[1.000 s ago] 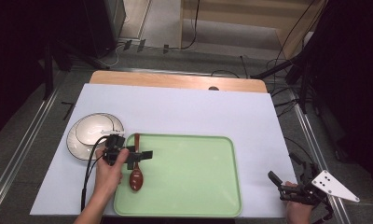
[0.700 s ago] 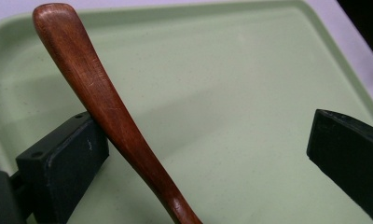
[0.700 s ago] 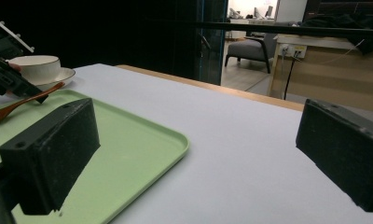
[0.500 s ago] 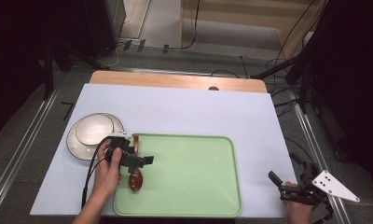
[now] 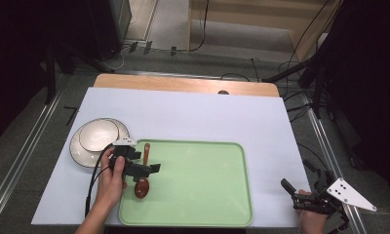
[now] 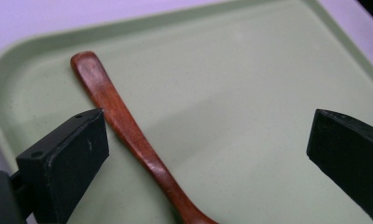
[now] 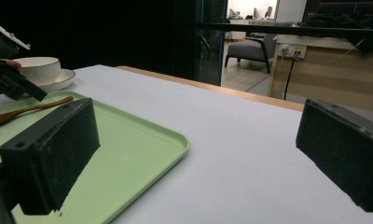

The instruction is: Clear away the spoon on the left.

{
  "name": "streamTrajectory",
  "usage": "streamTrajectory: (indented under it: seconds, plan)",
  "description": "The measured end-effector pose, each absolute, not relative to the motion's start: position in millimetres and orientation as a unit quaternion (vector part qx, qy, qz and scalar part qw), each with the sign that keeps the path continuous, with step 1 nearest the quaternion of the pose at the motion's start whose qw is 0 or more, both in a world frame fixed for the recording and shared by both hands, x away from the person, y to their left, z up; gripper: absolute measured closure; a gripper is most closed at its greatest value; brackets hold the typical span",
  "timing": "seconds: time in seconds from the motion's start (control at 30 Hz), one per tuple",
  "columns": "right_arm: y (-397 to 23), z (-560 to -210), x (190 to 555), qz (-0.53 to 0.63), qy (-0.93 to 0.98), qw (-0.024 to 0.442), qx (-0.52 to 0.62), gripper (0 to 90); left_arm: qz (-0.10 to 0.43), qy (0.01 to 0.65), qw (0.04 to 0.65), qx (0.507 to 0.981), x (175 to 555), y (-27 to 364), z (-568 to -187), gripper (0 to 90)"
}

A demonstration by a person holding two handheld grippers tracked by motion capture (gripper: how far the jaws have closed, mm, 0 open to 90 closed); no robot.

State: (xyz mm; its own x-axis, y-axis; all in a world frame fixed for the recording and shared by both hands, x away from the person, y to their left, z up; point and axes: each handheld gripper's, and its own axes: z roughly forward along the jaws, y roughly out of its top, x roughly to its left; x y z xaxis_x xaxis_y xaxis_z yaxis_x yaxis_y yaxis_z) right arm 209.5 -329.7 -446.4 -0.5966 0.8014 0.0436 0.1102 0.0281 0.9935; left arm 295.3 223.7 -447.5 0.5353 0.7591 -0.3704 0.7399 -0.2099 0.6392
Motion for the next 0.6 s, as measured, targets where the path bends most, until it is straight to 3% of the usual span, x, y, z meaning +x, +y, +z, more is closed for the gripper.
streamTrajectory:
  seconds: [0.6]
  plan:
    - [-330.1, -446.2, 209.5, 0.606, 0.657, 0.287, 0.345, 0.0, 0.062, 0.452, 0.494, 0.740, 274.5, 255.2, -429.4, 0.0]
